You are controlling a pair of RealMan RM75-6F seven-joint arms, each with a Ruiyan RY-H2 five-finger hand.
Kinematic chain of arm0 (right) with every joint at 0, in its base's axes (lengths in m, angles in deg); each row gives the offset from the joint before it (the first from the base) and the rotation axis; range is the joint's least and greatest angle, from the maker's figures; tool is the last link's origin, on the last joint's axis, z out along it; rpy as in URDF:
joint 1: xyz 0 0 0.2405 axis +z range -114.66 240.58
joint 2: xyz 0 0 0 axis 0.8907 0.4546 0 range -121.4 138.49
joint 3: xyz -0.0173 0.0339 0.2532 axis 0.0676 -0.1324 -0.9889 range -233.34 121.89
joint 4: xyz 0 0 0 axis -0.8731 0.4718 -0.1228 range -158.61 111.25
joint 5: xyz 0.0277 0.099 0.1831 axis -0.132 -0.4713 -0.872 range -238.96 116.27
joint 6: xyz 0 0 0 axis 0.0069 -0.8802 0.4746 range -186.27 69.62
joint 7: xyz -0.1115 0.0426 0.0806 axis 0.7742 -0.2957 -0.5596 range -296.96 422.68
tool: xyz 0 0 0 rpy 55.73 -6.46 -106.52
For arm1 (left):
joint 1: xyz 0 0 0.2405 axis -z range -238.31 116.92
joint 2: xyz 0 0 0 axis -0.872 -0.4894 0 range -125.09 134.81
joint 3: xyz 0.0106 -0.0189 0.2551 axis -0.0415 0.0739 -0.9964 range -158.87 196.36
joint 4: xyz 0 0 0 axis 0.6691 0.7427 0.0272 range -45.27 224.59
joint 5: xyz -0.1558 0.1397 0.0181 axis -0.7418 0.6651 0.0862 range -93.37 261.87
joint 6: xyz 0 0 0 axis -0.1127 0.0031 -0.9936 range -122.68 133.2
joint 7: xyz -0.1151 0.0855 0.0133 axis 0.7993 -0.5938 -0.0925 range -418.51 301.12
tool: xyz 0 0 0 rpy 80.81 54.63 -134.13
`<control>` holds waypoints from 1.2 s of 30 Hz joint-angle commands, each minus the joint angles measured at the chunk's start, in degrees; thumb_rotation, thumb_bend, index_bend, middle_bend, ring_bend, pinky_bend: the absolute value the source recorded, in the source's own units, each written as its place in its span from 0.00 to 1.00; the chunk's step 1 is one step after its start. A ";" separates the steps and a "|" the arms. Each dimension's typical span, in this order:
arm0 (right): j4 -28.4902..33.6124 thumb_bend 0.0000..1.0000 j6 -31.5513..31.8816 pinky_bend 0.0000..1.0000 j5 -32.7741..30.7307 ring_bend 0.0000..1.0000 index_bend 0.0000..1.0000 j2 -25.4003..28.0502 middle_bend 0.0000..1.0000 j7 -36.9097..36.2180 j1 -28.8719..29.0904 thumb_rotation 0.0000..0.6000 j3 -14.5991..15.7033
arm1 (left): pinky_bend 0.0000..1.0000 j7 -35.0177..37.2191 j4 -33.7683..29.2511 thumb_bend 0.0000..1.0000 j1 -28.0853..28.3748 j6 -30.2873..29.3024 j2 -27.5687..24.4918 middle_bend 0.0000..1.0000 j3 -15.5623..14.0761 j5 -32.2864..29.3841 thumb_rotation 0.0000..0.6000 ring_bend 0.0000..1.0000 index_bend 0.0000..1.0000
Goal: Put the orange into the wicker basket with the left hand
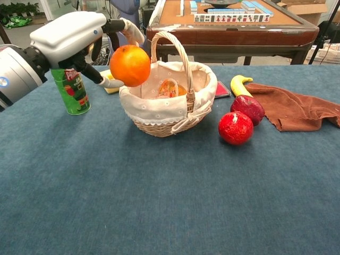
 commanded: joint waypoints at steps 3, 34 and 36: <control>-0.22 0.29 0.01 0.40 0.00 0.33 0.35 -0.13 0.32 -0.23 -0.03 1.00 -0.01 | 0.61 -1.96 0.92 0.13 0.28 -0.65 1.44 0.18 0.46 -1.19 1.00 0.32 0.22; -1.74 0.29 -2.20 0.40 -0.44 0.33 0.35 -0.58 0.32 -1.31 1.32 1.00 -0.48 | 0.52 -18.28 -25.90 0.12 -24.44 -15.36 -19.24 0.16 -8.85 -14.65 1.00 0.31 0.22; -1.84 0.29 -2.47 0.40 -0.25 0.33 0.35 -0.61 0.32 -1.36 1.55 1.00 -0.45 | 0.50 -19.43 -26.90 0.12 -26.20 -15.97 -20.46 0.16 -9.65 -16.03 1.00 0.30 0.22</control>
